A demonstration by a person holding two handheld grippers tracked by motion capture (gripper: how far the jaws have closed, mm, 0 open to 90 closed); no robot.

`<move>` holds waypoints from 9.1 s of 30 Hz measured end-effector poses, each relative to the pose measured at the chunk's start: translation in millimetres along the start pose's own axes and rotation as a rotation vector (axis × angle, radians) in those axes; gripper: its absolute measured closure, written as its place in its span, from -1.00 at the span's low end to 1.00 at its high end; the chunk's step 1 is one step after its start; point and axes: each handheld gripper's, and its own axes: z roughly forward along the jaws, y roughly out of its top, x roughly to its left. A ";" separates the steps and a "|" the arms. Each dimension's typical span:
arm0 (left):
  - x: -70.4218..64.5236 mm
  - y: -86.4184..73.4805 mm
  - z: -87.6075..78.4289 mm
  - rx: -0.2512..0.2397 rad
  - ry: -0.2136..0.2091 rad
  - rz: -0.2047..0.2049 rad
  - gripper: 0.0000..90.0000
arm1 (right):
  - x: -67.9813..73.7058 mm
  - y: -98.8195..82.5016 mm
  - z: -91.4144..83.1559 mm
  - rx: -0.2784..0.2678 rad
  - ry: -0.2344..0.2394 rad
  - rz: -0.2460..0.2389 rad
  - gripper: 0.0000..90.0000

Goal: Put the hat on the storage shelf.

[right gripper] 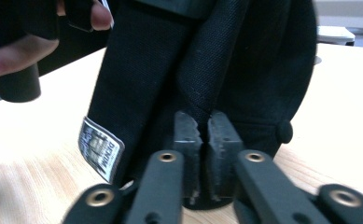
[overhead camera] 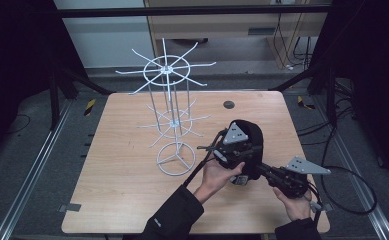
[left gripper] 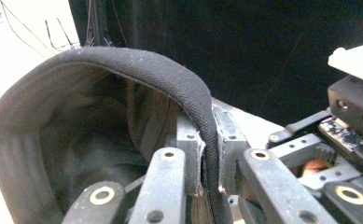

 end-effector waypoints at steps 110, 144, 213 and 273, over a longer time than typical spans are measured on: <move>152.9 -192.9 -273.3 0.123 0.671 -0.282 -0.10 | 28.4 29.7 132.0 0.428 -0.234 -0.109 0.80; 155.0 -196.9 -272.4 0.125 0.686 -0.280 -0.16 | 1.1 66.0 21.5 -0.043 -0.212 -0.070 0.90; 155.3 -198.2 -268.9 0.141 0.680 -0.276 -0.20 | 84.2 187.8 -70.3 -0.514 0.007 -0.320 0.91; 155.2 -198.7 -267.6 0.146 0.680 -0.272 -0.20 | 86.8 151.9 27.0 -0.336 0.055 -0.207 0.42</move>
